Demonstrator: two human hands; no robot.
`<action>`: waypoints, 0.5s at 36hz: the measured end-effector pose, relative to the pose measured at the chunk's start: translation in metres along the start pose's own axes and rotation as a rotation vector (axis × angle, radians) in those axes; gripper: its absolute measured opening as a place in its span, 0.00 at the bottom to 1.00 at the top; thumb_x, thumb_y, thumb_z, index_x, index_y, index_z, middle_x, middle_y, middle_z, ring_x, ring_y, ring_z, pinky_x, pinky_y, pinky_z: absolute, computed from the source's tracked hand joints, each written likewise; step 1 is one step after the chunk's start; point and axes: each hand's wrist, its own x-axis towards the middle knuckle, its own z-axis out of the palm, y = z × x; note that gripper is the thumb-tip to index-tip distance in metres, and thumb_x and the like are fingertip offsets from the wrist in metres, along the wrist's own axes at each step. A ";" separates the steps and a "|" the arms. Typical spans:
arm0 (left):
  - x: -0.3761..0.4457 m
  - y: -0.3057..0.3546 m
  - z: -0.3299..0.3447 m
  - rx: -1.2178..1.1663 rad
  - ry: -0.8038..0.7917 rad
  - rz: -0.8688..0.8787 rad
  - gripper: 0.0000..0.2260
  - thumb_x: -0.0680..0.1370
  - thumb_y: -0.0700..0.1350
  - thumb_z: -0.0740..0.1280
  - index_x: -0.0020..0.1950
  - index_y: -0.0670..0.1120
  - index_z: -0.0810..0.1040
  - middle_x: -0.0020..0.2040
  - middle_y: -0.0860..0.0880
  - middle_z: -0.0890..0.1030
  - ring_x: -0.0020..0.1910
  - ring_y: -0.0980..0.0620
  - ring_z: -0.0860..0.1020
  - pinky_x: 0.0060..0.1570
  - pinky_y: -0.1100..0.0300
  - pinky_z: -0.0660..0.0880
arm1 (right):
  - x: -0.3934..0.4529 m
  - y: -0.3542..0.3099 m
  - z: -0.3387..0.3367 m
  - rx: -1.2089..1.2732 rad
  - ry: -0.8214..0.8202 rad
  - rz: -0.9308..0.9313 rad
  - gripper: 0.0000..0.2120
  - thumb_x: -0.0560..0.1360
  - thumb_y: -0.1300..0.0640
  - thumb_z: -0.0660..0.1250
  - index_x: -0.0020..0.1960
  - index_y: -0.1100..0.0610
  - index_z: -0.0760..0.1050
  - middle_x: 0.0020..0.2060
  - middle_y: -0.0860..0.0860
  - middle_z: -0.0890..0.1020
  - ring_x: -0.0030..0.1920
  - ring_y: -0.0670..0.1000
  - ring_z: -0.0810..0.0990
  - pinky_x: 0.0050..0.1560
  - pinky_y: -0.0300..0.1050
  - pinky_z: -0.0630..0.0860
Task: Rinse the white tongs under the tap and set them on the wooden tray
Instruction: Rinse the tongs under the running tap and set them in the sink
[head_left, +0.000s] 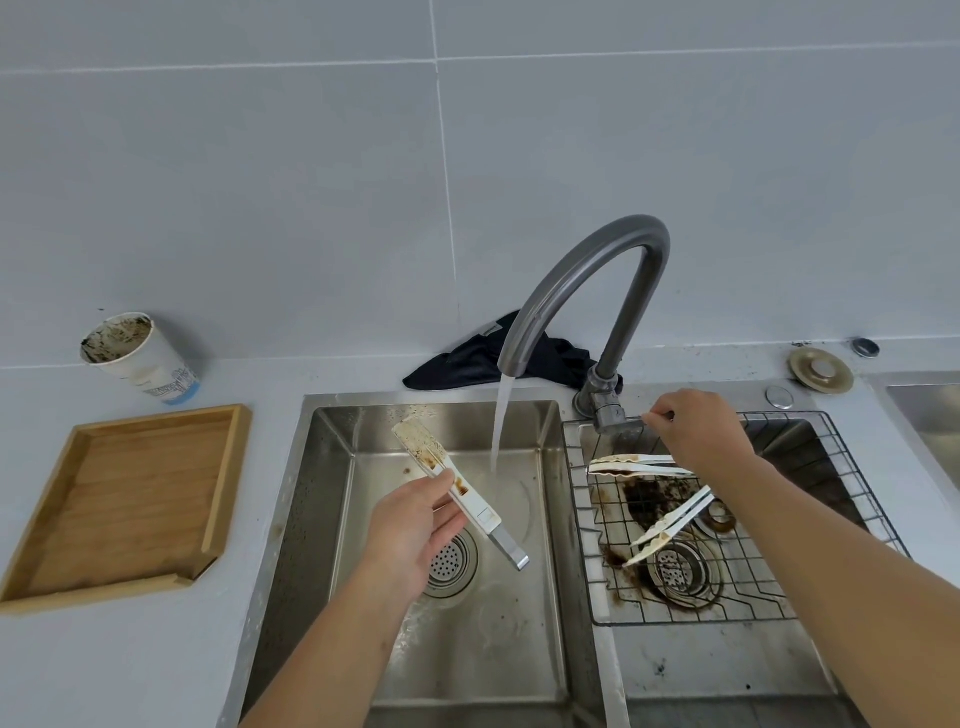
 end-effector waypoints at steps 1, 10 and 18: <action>0.000 0.000 0.000 0.000 -0.001 0.001 0.08 0.79 0.39 0.71 0.58 0.38 0.81 0.44 0.43 0.89 0.44 0.48 0.88 0.37 0.59 0.84 | -0.001 -0.001 -0.001 0.010 -0.009 0.012 0.11 0.81 0.51 0.66 0.53 0.56 0.84 0.51 0.53 0.85 0.46 0.53 0.80 0.45 0.46 0.75; 0.007 -0.005 0.010 -0.019 -0.021 -0.022 0.08 0.79 0.39 0.71 0.57 0.40 0.81 0.44 0.44 0.89 0.44 0.49 0.88 0.36 0.60 0.83 | -0.049 -0.038 0.009 0.211 0.097 -0.058 0.18 0.81 0.49 0.64 0.68 0.53 0.77 0.61 0.51 0.80 0.54 0.51 0.79 0.54 0.48 0.78; 0.013 -0.008 0.029 -0.025 -0.035 -0.064 0.05 0.80 0.39 0.70 0.55 0.41 0.81 0.43 0.45 0.89 0.44 0.49 0.88 0.38 0.59 0.84 | -0.078 -0.098 0.035 0.665 -0.499 0.069 0.16 0.81 0.42 0.61 0.58 0.50 0.80 0.47 0.53 0.86 0.43 0.50 0.85 0.45 0.45 0.84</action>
